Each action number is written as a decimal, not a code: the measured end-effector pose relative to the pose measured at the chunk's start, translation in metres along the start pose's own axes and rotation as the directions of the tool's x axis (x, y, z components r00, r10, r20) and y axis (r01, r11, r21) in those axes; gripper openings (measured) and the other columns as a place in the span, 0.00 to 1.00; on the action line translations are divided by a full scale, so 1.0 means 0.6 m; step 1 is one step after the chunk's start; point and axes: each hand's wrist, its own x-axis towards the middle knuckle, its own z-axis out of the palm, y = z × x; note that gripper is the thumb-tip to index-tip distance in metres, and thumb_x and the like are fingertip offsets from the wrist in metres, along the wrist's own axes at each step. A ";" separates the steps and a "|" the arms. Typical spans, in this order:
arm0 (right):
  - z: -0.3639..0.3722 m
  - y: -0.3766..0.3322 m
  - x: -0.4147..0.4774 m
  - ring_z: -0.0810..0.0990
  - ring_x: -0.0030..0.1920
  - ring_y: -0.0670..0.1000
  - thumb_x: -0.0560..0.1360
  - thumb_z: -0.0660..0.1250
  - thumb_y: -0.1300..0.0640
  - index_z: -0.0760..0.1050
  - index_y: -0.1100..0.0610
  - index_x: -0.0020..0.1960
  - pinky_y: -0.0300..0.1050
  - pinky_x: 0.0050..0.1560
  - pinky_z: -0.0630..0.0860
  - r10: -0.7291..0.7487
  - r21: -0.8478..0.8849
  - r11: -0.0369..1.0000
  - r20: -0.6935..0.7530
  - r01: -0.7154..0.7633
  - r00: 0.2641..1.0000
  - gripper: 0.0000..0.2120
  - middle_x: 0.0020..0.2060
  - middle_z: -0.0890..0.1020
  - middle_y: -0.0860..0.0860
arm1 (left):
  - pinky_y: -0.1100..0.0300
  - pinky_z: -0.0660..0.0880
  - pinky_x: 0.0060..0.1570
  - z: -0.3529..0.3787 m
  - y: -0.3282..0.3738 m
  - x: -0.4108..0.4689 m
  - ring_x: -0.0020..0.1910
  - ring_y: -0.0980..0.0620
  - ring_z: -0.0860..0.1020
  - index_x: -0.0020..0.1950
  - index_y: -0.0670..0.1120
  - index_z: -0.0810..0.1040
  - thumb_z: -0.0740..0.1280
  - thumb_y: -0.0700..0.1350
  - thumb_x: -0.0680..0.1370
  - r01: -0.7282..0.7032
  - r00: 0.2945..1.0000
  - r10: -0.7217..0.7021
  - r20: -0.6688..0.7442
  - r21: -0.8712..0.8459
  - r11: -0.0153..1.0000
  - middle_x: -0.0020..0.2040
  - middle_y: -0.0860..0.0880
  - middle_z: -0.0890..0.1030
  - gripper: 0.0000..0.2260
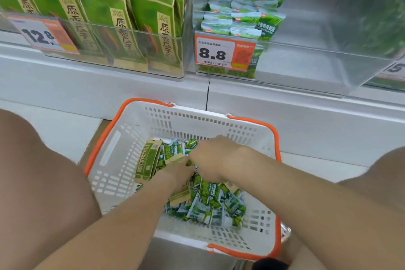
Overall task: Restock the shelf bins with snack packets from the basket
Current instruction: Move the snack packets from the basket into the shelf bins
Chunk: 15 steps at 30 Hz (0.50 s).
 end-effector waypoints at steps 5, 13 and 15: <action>-0.019 0.008 -0.011 0.67 0.34 0.48 0.82 0.63 0.60 0.72 0.53 0.51 0.48 0.38 0.66 -0.002 -0.007 1.000 -0.005 0.002 1.000 0.03 0.38 0.68 0.49 | 0.46 0.73 0.63 -0.003 -0.021 0.012 0.62 0.42 0.75 0.60 0.47 0.75 0.71 0.41 0.81 -0.012 0.998 0.016 -0.069 0.058 0.998 0.64 0.46 0.77 0.09; -0.067 0.041 -0.039 0.71 0.35 0.51 0.80 0.63 0.65 0.74 0.54 0.54 0.46 0.30 0.64 0.101 0.084 0.992 -0.093 -0.093 0.991 0.07 0.38 0.66 0.48 | 0.51 0.73 0.50 -0.083 -0.068 -0.024 0.51 0.46 0.75 0.55 0.52 0.73 0.77 0.56 0.76 -0.197 0.937 0.016 -0.349 -0.489 0.850 0.47 0.52 0.80 0.17; -0.070 0.055 -0.043 0.74 0.40 0.55 0.80 0.64 0.63 0.71 0.55 0.67 0.47 0.33 0.65 0.119 0.126 0.987 -0.137 -0.102 0.983 0.17 0.41 0.68 0.49 | 0.53 0.76 0.46 -0.124 -0.066 -0.061 0.44 0.50 0.80 0.62 0.52 0.70 0.80 0.55 0.74 -0.306 0.922 0.037 -0.385 -0.666 0.680 0.43 0.53 0.83 0.25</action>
